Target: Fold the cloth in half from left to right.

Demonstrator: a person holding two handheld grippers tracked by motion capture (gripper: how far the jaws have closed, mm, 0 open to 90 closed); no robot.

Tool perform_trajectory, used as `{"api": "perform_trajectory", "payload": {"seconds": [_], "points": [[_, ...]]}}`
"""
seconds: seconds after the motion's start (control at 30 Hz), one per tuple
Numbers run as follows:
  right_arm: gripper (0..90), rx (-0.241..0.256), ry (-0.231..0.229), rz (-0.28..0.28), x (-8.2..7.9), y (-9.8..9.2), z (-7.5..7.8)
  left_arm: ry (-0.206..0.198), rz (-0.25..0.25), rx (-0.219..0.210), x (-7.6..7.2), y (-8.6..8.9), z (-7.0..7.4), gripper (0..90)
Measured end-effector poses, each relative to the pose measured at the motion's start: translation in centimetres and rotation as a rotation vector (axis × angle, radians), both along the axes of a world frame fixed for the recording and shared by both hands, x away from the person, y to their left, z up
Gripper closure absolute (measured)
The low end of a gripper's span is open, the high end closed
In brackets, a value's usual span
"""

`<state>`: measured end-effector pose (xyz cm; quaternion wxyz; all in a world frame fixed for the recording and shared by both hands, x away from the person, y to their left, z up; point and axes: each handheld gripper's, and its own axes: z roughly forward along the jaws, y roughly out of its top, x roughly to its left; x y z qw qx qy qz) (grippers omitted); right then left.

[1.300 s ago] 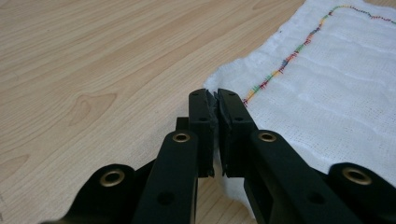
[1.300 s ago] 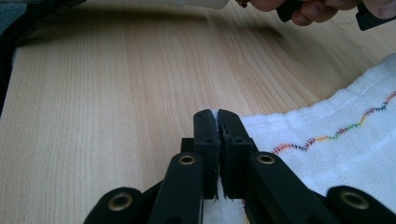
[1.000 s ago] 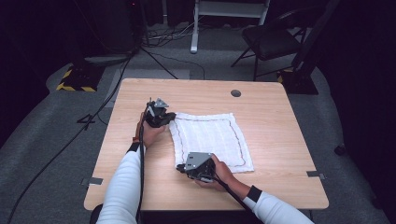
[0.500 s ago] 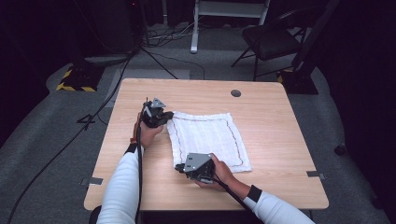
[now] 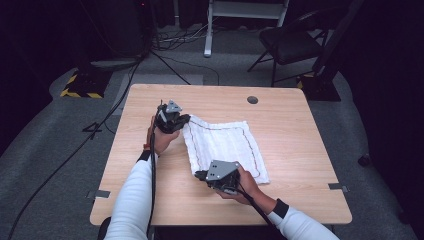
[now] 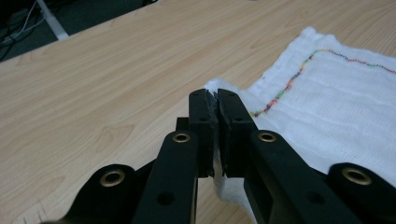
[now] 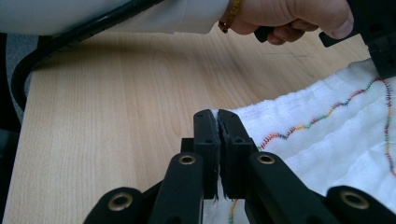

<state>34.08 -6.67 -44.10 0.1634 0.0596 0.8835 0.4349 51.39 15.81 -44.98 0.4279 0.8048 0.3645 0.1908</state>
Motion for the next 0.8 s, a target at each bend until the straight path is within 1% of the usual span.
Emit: {"api": "perform_trajectory", "payload": {"seconds": [0.07,0.13,0.2,0.33,0.37,0.43,0.57,0.63,0.7,0.8], "points": [[87.2,0.009,0.000,-0.010,0.1,-0.5,0.3,-0.001,0.000,-0.014,0.1,-0.4,0.3,85.0],[87.2,0.016,0.002,-0.021,0.2,-1.0,0.5,-0.007,-0.005,0.000,0.3,-0.7,0.4,85.0],[87.2,0.027,0.009,-0.035,0.4,-1.7,0.7,-0.003,-0.008,0.014,0.6,-1.2,0.5,85.0],[87.2,0.043,0.014,-0.064,0.6,-3.3,1.1,0.005,-0.014,0.013,1.0,-2.0,0.3,84.9],[87.2,0.051,0.017,-0.073,0.7,-3.7,1.2,0.007,-0.017,0.010,1.0,-2.3,0.2,84.9],[87.3,0.059,0.031,-0.092,0.8,-4.7,1.2,0.004,-0.020,0.017,1.2,-2.9,0.3,84.9],[87.2,0.057,0.033,-0.118,1.0,-5.9,1.1,-0.001,-0.033,0.035,1.7,-4.3,0.6,84.9],[87.2,0.063,0.028,-0.128,1.1,-6.4,1.3,-0.007,-0.032,0.043,1.8,-5.1,0.9,84.9],[87.2,0.074,0.024,-0.140,1.1,-7.0,1.6,-0.010,-0.042,0.056,2.0,-5.9,1.2,84.8],[87.2,0.078,0.017,-0.158,1.2,-8.2,2.0,-0.013,-0.048,0.065,2.4,-7.0,1.4,84.8]]}}
